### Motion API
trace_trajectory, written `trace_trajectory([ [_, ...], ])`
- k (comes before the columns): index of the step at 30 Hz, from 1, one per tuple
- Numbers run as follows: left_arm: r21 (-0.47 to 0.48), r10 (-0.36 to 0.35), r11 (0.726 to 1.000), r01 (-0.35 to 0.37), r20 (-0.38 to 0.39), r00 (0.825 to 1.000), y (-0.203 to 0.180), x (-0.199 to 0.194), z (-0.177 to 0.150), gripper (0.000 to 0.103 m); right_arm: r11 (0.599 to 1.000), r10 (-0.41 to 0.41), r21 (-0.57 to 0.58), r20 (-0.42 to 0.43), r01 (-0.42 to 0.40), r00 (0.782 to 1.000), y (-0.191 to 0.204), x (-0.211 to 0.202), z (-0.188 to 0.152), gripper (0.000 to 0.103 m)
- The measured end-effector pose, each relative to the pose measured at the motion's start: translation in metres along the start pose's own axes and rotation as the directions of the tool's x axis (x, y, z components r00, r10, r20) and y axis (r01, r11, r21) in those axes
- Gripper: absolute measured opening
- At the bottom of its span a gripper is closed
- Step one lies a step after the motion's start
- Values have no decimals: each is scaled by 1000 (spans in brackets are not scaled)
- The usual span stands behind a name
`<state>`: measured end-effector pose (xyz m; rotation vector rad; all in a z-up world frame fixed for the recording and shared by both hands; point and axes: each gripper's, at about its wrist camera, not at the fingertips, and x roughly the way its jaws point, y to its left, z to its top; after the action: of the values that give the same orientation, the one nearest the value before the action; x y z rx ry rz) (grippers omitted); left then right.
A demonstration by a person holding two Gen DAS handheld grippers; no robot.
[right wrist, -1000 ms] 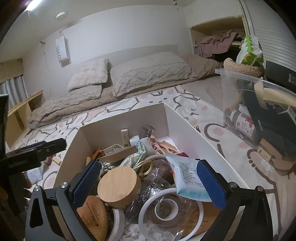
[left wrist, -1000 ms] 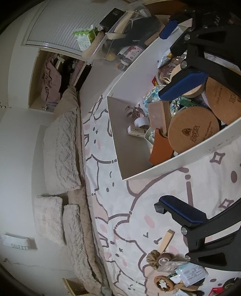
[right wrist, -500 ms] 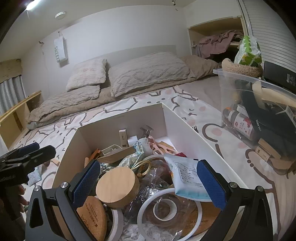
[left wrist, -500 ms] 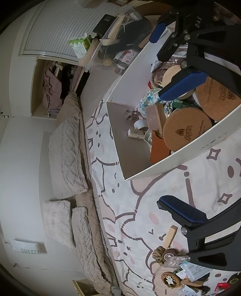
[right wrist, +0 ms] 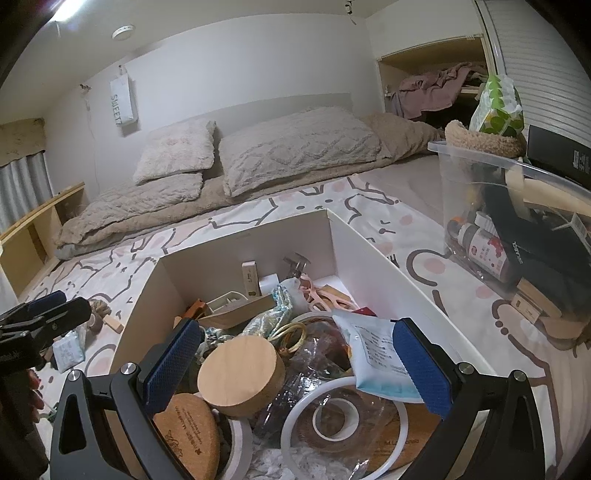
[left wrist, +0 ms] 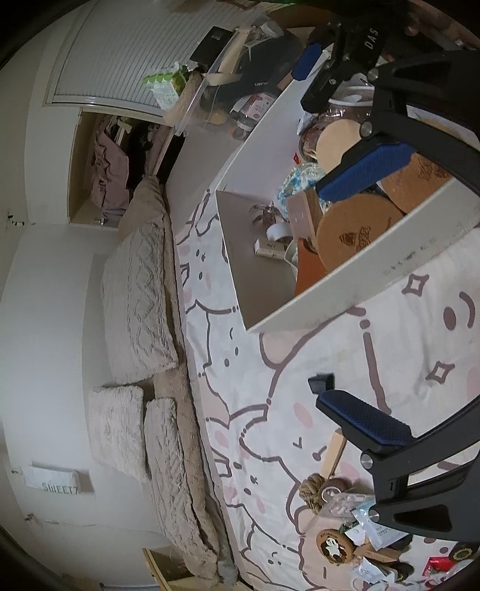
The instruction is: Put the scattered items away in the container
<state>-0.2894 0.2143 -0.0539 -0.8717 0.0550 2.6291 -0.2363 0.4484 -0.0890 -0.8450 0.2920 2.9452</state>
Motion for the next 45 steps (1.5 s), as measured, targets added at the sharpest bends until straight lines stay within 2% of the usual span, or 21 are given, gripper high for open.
trace_trajectory([
  [12, -67, 66, 996, -66, 11, 998, 49, -20, -16, 103, 1000, -9, -1, 15, 9, 1000, 13, -1, 1, 103],
  [27, -169, 180, 970, -174, 21, 983, 126, -61, -46, 103, 993, 74, -97, 15, -73, 997, 62, -1, -6, 103],
  [38, -239, 251, 940, -243, 5, 968, 171, -87, -75, 103, 974, 133, -190, 50, -122, 990, 99, -11, -12, 103],
  [45, -240, 326, 919, -312, 21, 945, 188, -106, -87, 103, 953, 215, -236, 76, -192, 974, 124, -22, -17, 103],
])
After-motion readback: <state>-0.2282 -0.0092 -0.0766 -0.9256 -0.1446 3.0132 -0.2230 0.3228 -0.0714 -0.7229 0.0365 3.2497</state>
